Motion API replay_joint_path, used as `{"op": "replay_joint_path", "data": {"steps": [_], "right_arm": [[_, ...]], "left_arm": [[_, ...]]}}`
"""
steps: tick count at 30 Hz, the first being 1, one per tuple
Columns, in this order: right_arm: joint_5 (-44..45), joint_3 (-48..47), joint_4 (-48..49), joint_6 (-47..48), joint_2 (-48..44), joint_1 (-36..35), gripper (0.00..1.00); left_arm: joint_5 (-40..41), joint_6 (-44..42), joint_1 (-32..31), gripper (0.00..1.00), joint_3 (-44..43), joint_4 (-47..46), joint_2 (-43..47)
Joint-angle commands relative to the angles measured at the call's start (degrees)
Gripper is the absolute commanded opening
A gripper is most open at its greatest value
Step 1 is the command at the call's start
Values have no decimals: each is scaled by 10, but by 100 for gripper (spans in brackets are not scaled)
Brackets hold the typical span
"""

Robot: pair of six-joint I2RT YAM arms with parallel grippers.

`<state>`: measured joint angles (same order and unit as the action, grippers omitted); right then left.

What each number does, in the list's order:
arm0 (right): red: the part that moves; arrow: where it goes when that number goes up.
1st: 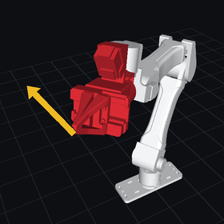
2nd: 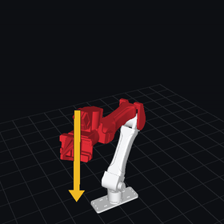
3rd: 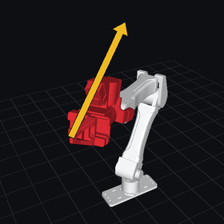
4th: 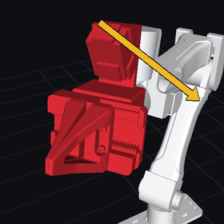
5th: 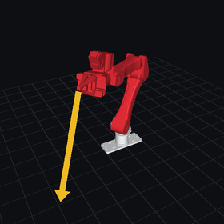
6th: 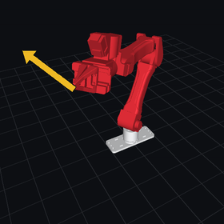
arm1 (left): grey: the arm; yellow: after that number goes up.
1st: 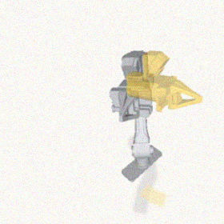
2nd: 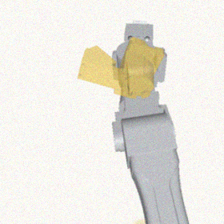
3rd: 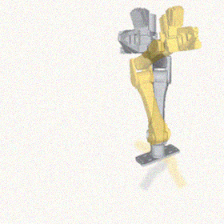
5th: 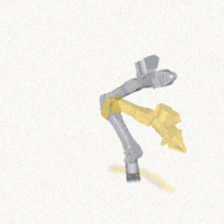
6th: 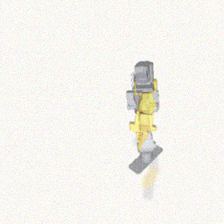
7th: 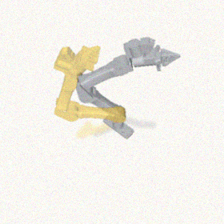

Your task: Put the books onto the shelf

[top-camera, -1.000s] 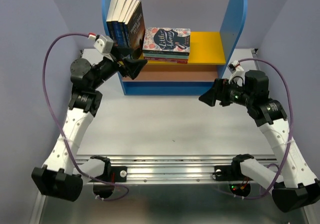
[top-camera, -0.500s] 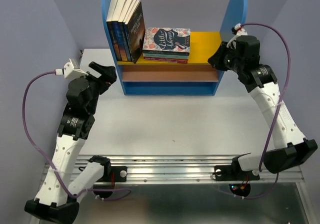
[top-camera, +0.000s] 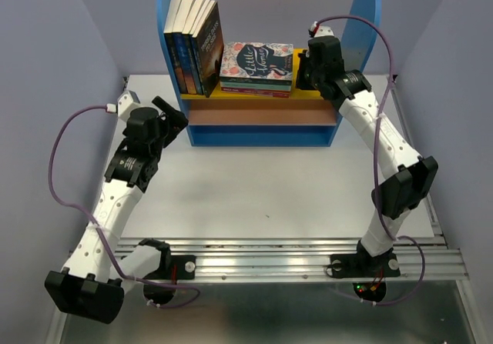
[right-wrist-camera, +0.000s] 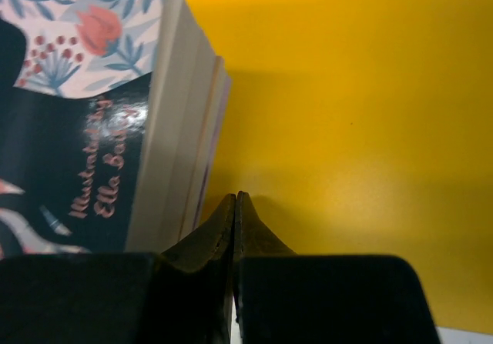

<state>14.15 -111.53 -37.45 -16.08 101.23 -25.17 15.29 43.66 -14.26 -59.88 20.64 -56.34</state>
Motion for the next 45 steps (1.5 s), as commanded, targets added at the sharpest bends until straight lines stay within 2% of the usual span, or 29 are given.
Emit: {"op": "replay_joint_path", "data": {"steps": [1, 11, 16, 23, 31, 37, 40, 45], "right_arm": [[37, -31, 6, 28, 8, 3, 1], [12, -116, 2, 68, 102, 3, 4], [-6, -124, 0, 68, 126, 9, 4], [-71, -111, 19, 80, 127, 9, 4], [-226, -99, 45, 119, 136, 9, 5], [-235, -156, 22, 134, 189, -30, 5], [-241, -154, 42, 119, 190, -37, 4], [-199, -130, 50, 121, 172, -37, 5]], "left_arm": [[-2, -8, -2, 99, -5, -38, -18], [-9, -26, -2, 99, 14, -100, -21], [-26, -49, -3, 99, 35, -159, -27], [-96, -78, -9, 99, 38, -229, -52], [-63, -83, -15, 99, 26, -240, -71], [-34, -90, -15, 99, 20, -238, -84], [-28, -95, -15, 99, 14, -235, -99], [-42, -96, -16, 99, 11, -235, -106]]}}
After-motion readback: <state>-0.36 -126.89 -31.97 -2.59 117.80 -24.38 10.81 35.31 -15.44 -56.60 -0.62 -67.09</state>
